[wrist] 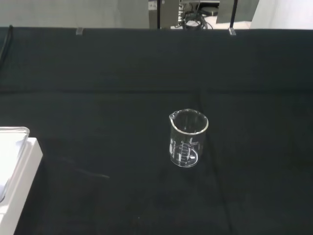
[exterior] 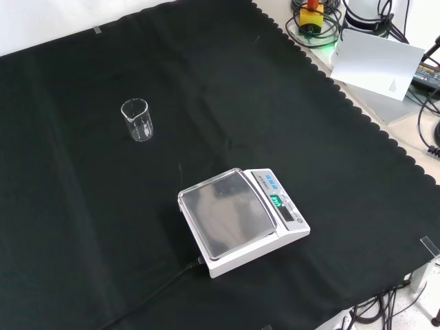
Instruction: Pick up the beaker.
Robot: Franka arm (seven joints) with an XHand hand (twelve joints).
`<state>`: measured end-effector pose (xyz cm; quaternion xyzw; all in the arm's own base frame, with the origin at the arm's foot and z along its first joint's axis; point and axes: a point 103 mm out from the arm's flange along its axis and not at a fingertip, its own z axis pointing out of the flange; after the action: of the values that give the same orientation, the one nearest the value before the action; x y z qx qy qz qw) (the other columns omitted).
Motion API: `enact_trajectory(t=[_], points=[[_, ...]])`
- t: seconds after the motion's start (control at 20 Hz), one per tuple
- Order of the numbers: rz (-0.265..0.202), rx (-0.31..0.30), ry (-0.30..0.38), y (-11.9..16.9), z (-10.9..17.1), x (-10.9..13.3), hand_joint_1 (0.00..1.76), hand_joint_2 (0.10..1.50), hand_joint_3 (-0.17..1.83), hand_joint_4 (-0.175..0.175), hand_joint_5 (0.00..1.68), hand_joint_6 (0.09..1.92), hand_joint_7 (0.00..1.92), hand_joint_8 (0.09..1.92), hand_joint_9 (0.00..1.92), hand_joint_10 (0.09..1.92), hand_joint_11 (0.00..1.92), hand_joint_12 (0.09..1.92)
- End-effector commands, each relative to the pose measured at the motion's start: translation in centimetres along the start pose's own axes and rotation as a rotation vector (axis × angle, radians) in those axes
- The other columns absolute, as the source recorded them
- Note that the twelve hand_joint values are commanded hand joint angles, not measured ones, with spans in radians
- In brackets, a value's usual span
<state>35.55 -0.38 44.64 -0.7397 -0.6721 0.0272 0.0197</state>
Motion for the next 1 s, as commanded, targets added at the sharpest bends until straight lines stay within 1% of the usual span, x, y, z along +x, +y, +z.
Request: enact_trajectory(t=[0.05,0.2,0.35,0.45,0.65,0.8,1.0], points=[[0.004,0.006,0.005,7.1,4.2,-0.2,0.42,0.69,0.30,0.004,0.05,0.09,0.05,0.67,0.17,0.84,0.00,1.44],[-0.004,-0.005,0.002,9.9,7.3,-0.1,0.42,0.69,0.29,0.004,0.04,0.09,0.03,0.66,0.17,0.83,0.00,1.44],[-0.006,0.006,0.004,12.7,10.3,-0.3,0.43,0.69,0.29,0.005,0.04,0.09,0.02,0.66,0.16,0.83,0.00,1.44],[-0.008,0.008,0.018,14.4,12.1,-0.8,0.43,0.69,0.28,0.006,0.03,0.09,0.01,0.66,0.16,0.83,0.00,1.44],[0.012,0.042,0.048,17.8,15.3,-2.3,0.43,0.70,0.28,0.006,0.03,0.09,0.00,0.66,0.16,0.83,0.00,1.44],[0.009,0.068,0.049,19.9,17.6,-2.9,0.43,0.70,0.28,0.006,0.03,0.09,0.00,0.66,0.15,0.83,0.00,1.44],[0.013,0.114,0.085,21.6,20.0,-4.3,0.43,0.70,0.28,0.006,0.03,0.09,0.00,0.65,0.16,0.83,0.00,1.43]])
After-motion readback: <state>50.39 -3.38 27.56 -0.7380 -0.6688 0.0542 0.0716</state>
